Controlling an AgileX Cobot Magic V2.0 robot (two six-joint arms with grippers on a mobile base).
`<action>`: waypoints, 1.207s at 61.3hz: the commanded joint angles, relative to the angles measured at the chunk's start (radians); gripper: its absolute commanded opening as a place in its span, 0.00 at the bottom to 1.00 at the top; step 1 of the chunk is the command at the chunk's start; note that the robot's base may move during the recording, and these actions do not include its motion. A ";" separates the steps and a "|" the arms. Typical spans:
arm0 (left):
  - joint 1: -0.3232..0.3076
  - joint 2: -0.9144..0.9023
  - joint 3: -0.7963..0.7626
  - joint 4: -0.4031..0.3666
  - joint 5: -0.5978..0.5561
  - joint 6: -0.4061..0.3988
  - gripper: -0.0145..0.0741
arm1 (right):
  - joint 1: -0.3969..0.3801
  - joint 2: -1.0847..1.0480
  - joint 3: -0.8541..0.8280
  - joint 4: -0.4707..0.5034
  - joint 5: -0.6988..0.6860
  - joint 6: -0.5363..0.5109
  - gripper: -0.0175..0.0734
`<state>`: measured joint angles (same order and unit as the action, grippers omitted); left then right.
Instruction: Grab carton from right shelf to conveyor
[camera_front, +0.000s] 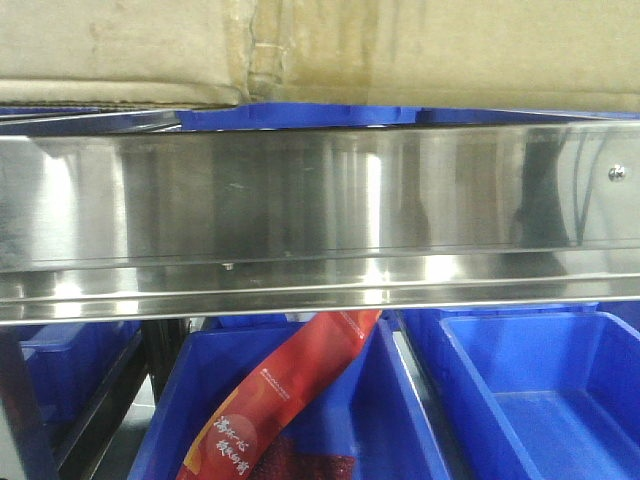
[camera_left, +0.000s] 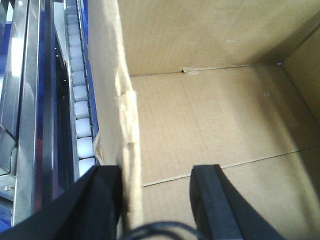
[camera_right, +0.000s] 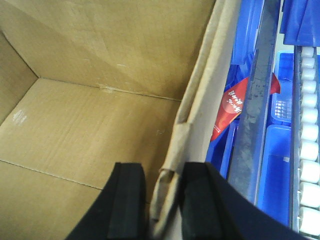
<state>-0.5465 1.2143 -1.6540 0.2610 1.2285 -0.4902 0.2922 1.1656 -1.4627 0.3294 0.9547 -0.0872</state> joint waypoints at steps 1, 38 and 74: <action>-0.007 -0.027 -0.009 -0.032 -0.007 0.037 0.15 | -0.009 0.001 0.000 -0.034 -0.070 -0.029 0.12; -0.007 -0.027 -0.009 -0.032 -0.007 0.037 0.15 | -0.009 0.001 0.000 -0.034 -0.072 -0.029 0.12; -0.007 -0.024 -0.009 0.020 -0.007 0.037 0.15 | -0.009 -0.001 0.000 -0.034 -0.074 -0.029 0.12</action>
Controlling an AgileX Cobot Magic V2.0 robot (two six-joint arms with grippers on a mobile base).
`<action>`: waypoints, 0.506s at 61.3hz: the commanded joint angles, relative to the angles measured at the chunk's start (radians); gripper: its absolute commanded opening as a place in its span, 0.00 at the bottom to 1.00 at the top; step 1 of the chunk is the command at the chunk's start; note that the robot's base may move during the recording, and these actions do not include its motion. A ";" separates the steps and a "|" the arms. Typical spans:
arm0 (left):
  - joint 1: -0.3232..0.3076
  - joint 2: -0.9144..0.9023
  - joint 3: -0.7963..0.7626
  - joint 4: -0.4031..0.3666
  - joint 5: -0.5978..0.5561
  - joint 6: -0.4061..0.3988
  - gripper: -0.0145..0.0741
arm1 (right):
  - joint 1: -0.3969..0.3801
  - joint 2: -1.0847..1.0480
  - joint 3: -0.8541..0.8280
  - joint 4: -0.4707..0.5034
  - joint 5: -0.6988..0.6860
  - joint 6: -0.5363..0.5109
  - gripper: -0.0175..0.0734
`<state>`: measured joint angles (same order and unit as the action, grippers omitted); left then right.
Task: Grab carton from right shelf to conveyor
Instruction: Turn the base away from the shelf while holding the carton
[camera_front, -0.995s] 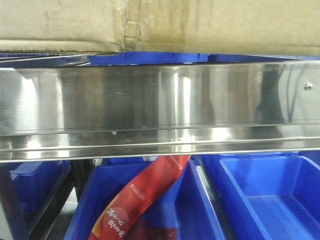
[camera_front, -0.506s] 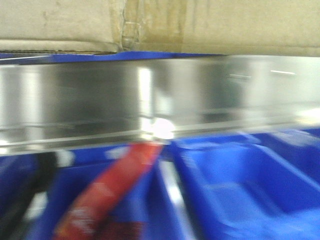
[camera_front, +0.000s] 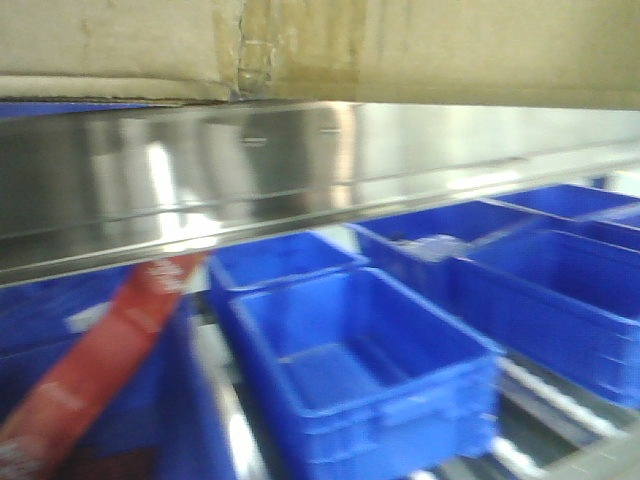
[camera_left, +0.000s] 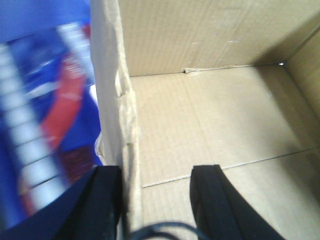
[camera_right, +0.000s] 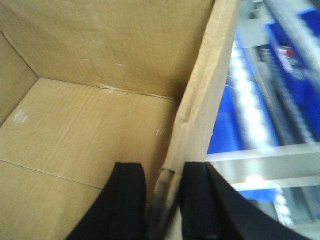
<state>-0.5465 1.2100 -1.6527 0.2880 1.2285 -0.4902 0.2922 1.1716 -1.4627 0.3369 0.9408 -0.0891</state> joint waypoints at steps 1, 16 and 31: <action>-0.007 -0.020 -0.010 -0.007 -0.007 0.037 0.15 | -0.009 -0.007 0.000 -0.042 -0.060 -0.027 0.12; -0.007 -0.019 -0.010 -0.007 -0.007 0.037 0.15 | -0.009 -0.007 0.000 -0.042 -0.060 -0.027 0.12; -0.007 -0.019 -0.010 -0.005 -0.007 0.037 0.15 | -0.009 -0.007 0.000 -0.042 -0.060 -0.027 0.12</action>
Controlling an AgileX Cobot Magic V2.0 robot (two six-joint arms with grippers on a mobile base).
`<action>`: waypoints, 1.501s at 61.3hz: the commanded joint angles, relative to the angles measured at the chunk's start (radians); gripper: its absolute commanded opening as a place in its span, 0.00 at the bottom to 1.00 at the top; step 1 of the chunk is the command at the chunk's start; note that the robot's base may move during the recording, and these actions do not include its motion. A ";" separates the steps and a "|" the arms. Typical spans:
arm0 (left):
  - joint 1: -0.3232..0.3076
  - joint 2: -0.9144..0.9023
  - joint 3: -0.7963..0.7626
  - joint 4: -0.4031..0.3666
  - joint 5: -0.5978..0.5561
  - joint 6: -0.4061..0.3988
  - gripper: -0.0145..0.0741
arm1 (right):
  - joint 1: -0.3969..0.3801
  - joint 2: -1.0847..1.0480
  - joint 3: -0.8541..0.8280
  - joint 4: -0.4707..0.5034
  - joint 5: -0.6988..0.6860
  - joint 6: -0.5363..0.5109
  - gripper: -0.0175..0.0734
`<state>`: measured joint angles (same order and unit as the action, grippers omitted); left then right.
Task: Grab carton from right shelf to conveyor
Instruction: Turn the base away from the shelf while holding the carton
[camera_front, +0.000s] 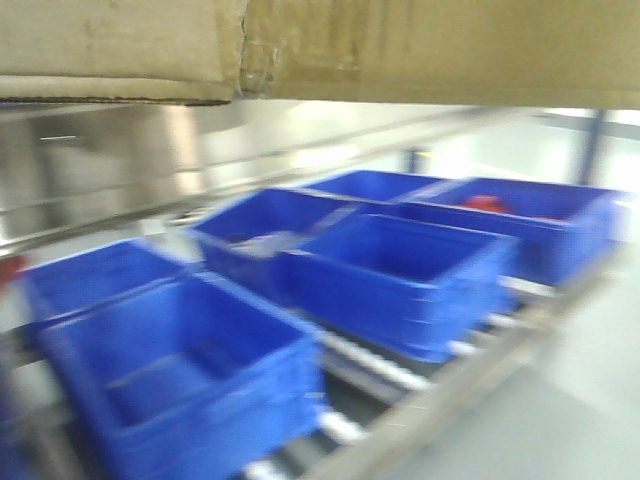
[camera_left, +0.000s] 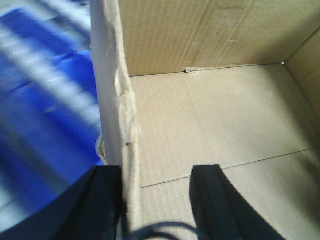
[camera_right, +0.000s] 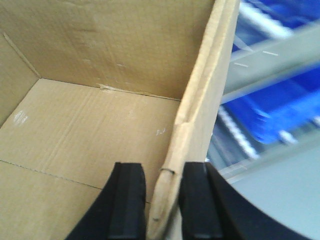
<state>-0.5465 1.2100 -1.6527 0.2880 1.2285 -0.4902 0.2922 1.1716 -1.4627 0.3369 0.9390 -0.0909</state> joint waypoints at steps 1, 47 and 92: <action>-0.007 -0.019 -0.010 -0.005 -0.007 0.037 0.15 | -0.009 -0.007 0.000 -0.042 -0.058 -0.026 0.12; -0.007 -0.019 -0.010 -0.005 -0.007 0.037 0.15 | -0.009 -0.007 0.000 -0.042 -0.058 -0.026 0.12; -0.007 -0.019 -0.010 -0.005 -0.007 0.037 0.15 | -0.009 -0.007 0.000 -0.042 -0.058 -0.026 0.12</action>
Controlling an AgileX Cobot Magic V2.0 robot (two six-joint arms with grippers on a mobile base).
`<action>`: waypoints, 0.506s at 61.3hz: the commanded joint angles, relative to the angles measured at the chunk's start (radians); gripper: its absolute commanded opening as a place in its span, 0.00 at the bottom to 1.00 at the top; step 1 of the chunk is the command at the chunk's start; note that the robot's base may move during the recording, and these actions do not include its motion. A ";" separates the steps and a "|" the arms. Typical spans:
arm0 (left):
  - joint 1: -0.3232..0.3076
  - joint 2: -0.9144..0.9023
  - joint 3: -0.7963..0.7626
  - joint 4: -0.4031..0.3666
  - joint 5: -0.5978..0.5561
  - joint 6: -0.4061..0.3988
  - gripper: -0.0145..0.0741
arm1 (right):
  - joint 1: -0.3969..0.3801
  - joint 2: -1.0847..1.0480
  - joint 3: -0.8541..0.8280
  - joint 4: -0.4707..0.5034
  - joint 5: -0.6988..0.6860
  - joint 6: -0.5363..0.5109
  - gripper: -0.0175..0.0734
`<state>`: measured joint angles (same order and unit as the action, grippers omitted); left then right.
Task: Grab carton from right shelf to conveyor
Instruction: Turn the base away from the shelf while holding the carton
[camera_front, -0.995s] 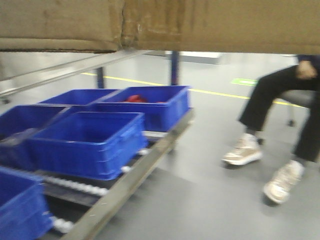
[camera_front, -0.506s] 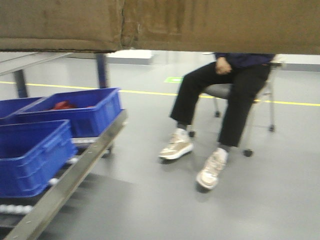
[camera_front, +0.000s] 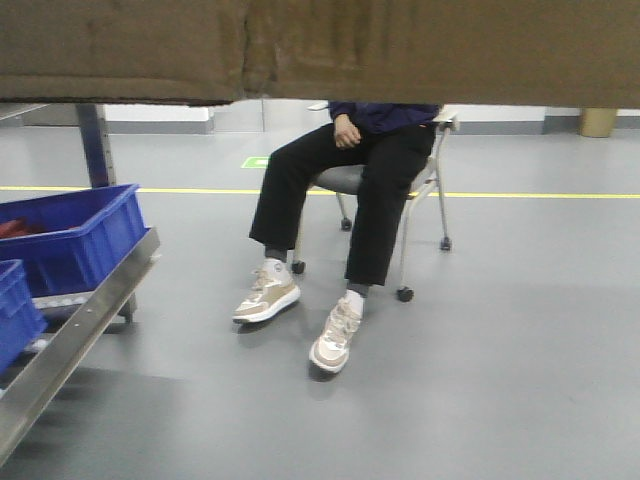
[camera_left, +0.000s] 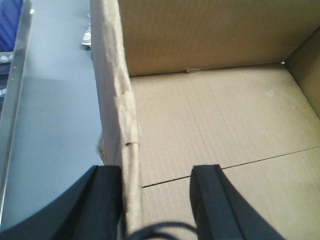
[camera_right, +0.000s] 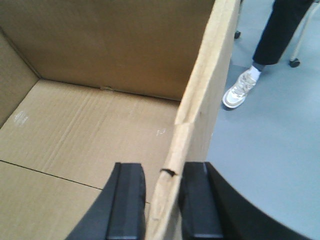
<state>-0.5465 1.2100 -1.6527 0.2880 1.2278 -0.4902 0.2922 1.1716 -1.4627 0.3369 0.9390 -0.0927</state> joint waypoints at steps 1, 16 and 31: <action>-0.007 -0.019 -0.010 -0.005 -0.007 0.037 0.15 | -0.009 -0.007 0.000 -0.042 -0.058 -0.024 0.12; -0.007 -0.019 -0.010 -0.005 -0.007 0.037 0.15 | -0.009 -0.007 0.000 -0.042 -0.058 -0.024 0.12; -0.007 -0.019 -0.010 -0.005 -0.007 0.037 0.15 | -0.009 -0.007 0.000 -0.042 -0.058 -0.024 0.12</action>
<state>-0.5465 1.2100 -1.6527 0.2880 1.2278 -0.4902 0.2922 1.1716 -1.4627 0.3369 0.9390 -0.0927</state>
